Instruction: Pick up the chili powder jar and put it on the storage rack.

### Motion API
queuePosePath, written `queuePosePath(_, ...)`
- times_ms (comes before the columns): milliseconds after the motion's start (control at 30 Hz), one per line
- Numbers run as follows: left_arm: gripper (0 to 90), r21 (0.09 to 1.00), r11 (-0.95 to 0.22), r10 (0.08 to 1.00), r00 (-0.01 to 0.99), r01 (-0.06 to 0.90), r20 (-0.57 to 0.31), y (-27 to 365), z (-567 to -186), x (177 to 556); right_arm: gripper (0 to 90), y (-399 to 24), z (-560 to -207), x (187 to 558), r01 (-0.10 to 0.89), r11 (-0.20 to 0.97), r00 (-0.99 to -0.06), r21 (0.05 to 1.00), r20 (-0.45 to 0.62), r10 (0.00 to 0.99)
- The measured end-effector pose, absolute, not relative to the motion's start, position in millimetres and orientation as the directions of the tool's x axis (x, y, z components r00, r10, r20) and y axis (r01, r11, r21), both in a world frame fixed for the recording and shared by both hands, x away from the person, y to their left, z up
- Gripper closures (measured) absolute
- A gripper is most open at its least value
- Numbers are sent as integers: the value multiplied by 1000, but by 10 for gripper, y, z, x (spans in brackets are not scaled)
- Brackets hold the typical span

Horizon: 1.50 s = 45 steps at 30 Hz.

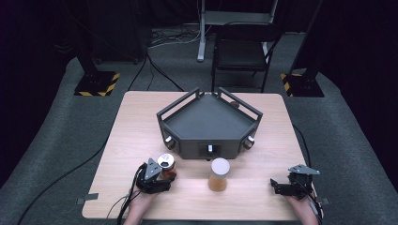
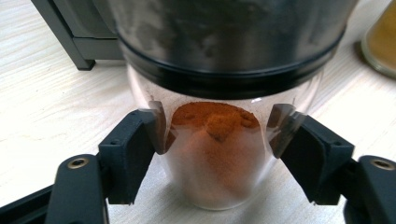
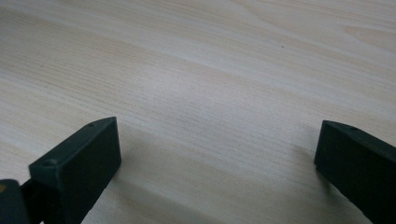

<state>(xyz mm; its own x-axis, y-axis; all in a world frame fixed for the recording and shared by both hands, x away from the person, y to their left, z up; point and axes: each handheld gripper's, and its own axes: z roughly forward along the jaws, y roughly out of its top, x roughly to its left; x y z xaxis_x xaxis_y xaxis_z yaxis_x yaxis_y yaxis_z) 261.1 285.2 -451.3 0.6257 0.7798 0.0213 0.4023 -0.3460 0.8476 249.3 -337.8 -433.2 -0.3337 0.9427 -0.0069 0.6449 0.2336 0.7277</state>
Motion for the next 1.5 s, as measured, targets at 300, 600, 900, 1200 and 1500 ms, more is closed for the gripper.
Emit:
queuePosePath(300, 303, 853, -322, 781, 624, 411, -6, 2886, -4528, 2619, 0, -3378, -4332, 2493, 645, 234, -335, 728, -7, 942)
queuePosePath(600, 303, 858, -335, 767, 641, 389, 9, 2881, -4494, 2595, 0, -3378, -4332, 2493, 645, 234, -334, 728, -7, 942)
queuePosePath(900, 303, 868, -341, 759, 650, 362, 26, 2885, -4369, 2541, 0, -3377, -4332, 2492, 645, 234, -334, 728, -7, 943)
queuePosePath(1200, 303, 875, -329, 759, 651, 356, 20, 2917, -4203, 2532, 0, -3376, -4332, 2492, 645, 233, -334, 728, -6, 943)
queuePosePath(1500, 303, 879, -328, 750, 661, 345, 21, 2941, -3985, 2562, 0, -3375, -4332, 2491, 645, 234, -334, 728, -6, 942)
